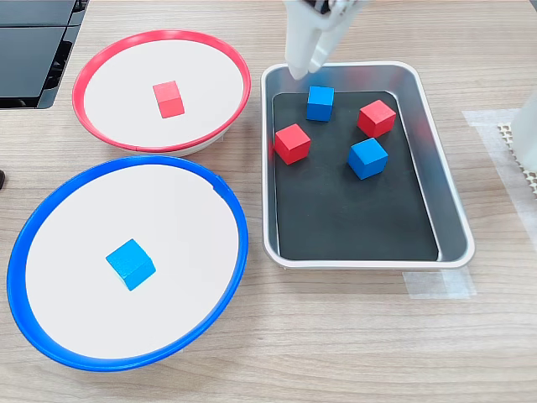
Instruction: Move six blocks from tray to matching dishes
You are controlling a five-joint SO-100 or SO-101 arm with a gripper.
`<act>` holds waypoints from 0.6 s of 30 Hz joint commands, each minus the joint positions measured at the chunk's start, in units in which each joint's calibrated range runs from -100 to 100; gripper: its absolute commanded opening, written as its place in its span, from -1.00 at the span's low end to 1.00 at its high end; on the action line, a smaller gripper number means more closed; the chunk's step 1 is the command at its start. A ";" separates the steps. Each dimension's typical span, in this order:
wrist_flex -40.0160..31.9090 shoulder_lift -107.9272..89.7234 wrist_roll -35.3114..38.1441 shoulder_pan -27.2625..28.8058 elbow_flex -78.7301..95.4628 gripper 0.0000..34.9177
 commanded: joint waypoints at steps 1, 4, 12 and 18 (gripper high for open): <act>-4.33 -5.25 0.54 -1.48 9.14 -0.27; -7.47 -3.72 -0.15 -3.27 11.14 -0.08; -14.81 4.81 -0.34 -6.09 11.33 -0.06; -18.61 8.40 1.03 -5.62 11.96 -0.08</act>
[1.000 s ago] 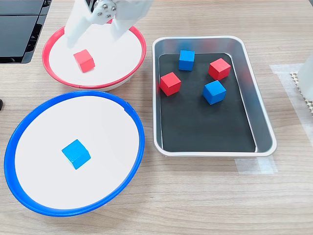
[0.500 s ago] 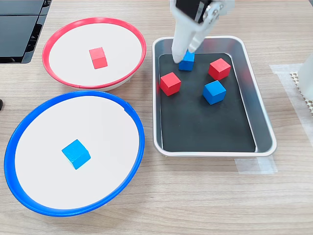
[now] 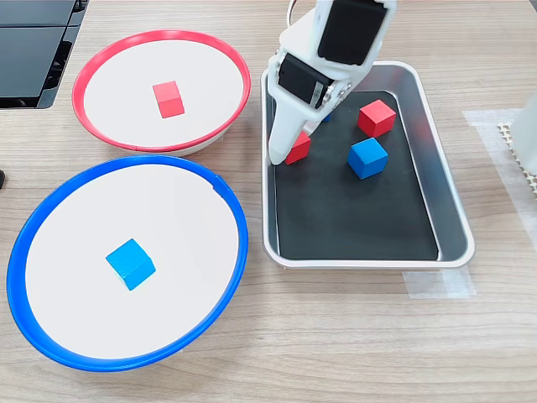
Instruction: Move six blocks from tray to matching dishes
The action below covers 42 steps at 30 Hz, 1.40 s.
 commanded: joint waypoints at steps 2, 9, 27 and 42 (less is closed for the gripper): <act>-2.63 1.75 0.98 0.59 -0.20 -0.12; 3.64 0.81 1.81 1.25 -3.84 -0.98; 4.96 19.66 -17.68 4.92 -46.90 -0.03; 17.26 -16.33 -13.58 12.83 -8.39 -0.93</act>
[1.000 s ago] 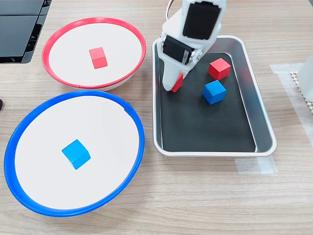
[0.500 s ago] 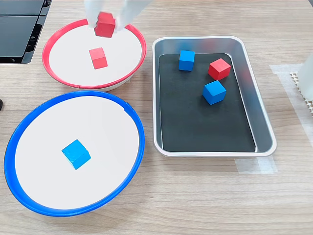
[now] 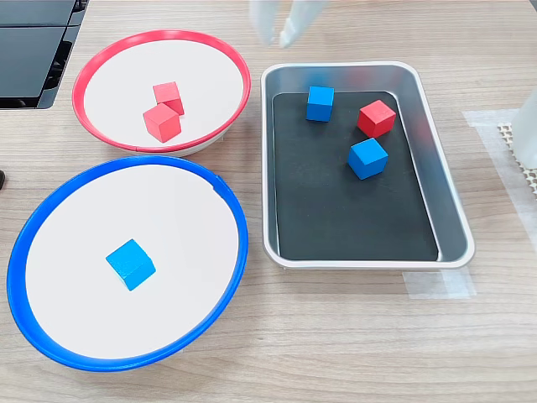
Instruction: Move six blocks from tray to matching dishes
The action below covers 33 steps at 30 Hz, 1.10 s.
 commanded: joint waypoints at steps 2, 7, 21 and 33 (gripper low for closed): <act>-2.26 -15.14 -1.71 4.47 18.77 -0.75; -7.29 -17.02 -6.01 6.63 27.42 -0.08; -18.11 -5.76 -8.55 5.59 28.78 -0.03; -17.86 -0.99 -5.37 2.40 22.50 -0.99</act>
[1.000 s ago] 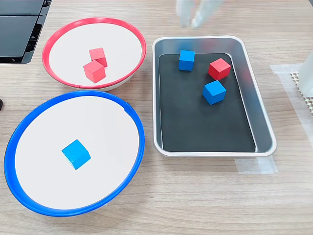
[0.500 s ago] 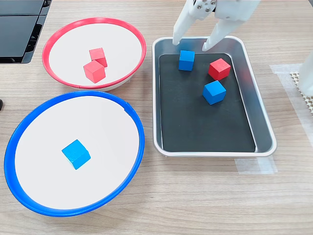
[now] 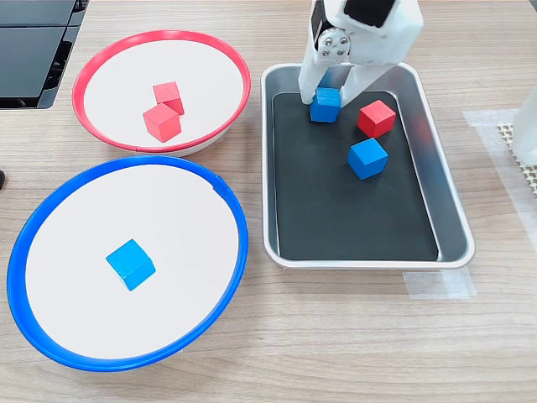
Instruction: Move six blocks from tray to matching dishes
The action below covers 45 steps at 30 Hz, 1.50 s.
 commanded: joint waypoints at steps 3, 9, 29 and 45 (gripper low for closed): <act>10.85 -0.47 0.54 -3.76 -15.28 -0.99; 18.86 9.68 -4.30 -9.88 -45.32 -0.99; 9.12 30.06 -4.05 -34.72 -57.61 0.68; 16.80 -15.74 10.45 -10.82 2.20 -0.55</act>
